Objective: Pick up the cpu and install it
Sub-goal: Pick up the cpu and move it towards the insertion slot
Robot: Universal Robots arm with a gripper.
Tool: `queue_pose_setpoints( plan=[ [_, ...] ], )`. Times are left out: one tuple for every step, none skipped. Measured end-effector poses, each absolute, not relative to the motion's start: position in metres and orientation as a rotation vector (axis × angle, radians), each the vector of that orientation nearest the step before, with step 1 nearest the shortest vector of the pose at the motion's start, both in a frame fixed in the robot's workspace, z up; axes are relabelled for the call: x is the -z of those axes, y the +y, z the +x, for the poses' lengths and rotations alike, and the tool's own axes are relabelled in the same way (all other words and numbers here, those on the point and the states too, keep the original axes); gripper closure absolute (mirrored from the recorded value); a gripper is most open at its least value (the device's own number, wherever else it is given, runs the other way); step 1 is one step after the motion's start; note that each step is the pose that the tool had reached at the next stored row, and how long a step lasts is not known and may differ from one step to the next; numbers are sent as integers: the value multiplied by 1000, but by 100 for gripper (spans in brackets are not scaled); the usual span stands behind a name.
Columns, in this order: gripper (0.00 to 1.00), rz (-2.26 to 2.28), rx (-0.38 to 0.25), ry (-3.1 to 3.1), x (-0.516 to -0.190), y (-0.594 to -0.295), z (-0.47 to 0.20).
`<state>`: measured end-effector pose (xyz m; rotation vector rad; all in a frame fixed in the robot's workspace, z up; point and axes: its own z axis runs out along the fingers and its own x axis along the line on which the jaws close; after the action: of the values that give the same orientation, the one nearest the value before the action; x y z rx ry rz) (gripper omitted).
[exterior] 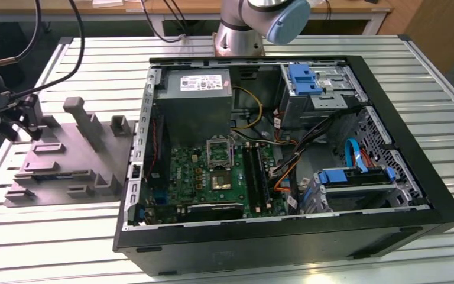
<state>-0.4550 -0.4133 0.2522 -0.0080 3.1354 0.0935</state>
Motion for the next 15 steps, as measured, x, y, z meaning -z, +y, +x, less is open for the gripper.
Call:
queue_pose_setpoints(
  plan=[
    [53, -8, -93, 3136, -253, -413, -455],
    [53, -8, -93, 3135, -253, -413, -455],
    [53, -8, -93, 3135, -254, -413, -455],
    [53, -8, -93, 3135, -255, -413, -455],
    [53, -8, -93, 3135, -255, -413, -455],
    [53, -8, -93, 3135, -256, -413, -455],
    [53, -8, -94, 3135, -256, -413, -455],
    [53, -8, -93, 3135, -257, -413, -455],
    [53, -8, -93, 3136, -258, -413, -455],
    [53, -8, -93, 3135, -258, -413, -455],
    [53, -8, -93, 3136, -259, -413, -455],
    [53, -8, -93, 3136, -259, -413, -455],
    [53, -8, -94, 3135, -260, -413, -455],
    [53, -8, -93, 3135, -261, -413, -455],
    [53, -8, -93, 3136, -261, -413, -455]
  ],
)
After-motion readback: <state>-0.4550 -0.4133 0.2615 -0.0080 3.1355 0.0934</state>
